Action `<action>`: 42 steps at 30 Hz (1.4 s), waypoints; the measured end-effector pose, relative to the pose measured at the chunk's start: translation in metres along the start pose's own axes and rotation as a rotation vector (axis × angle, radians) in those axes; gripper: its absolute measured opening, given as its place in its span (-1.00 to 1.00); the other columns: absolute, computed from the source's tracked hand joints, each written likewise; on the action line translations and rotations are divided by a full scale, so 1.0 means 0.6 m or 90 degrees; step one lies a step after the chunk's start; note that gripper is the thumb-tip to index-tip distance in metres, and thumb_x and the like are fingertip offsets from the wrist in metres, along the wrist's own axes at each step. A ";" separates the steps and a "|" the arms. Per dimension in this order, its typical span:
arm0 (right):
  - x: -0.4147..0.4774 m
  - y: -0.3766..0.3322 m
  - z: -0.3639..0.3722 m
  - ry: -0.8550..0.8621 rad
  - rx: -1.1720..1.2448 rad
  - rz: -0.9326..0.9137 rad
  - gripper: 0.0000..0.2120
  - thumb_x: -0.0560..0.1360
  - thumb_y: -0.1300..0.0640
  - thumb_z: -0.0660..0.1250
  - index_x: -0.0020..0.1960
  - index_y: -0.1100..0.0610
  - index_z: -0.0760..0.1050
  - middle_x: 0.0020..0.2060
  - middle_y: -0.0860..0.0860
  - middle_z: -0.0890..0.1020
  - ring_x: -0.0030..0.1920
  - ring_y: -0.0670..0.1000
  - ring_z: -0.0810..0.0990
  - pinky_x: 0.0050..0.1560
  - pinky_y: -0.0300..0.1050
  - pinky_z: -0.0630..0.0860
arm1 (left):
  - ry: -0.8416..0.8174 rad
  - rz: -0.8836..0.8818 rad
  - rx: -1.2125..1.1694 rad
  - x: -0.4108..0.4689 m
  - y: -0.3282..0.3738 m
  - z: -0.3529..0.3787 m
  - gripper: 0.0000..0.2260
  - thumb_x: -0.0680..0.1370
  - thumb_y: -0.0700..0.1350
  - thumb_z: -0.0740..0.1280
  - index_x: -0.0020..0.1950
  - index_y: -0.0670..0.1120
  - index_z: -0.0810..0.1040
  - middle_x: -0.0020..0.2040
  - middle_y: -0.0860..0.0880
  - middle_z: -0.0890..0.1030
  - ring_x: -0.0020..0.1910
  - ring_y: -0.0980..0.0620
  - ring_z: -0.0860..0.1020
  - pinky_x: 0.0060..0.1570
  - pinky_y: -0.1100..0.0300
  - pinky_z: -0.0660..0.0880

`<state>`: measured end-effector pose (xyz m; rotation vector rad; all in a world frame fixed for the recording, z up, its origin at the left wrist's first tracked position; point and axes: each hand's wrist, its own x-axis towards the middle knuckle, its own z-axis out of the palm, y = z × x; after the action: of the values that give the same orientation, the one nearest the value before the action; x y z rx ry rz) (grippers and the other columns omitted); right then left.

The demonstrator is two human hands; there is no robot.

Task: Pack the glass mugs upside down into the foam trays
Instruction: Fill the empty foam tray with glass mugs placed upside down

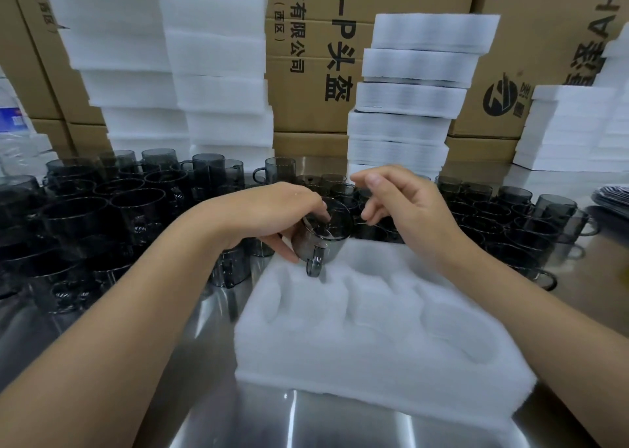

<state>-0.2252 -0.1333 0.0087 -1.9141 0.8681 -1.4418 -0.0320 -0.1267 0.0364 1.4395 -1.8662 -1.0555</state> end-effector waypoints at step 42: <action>0.009 0.008 -0.009 0.215 -0.053 0.051 -0.69 0.59 0.12 0.14 -0.22 -0.08 0.58 -0.24 -0.14 0.62 -0.35 -0.20 0.49 -0.27 -0.26 0.43 | 0.055 0.178 0.444 -0.008 0.007 0.067 -0.48 0.60 0.20 -0.03 0.52 0.03 0.25 0.52 0.07 0.27 0.48 0.08 0.21 0.38 0.13 0.18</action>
<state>-0.2302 -0.1406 0.0096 -1.6971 1.1615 -1.7315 -0.0653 -0.1113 0.0187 1.4695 -2.4061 -0.1961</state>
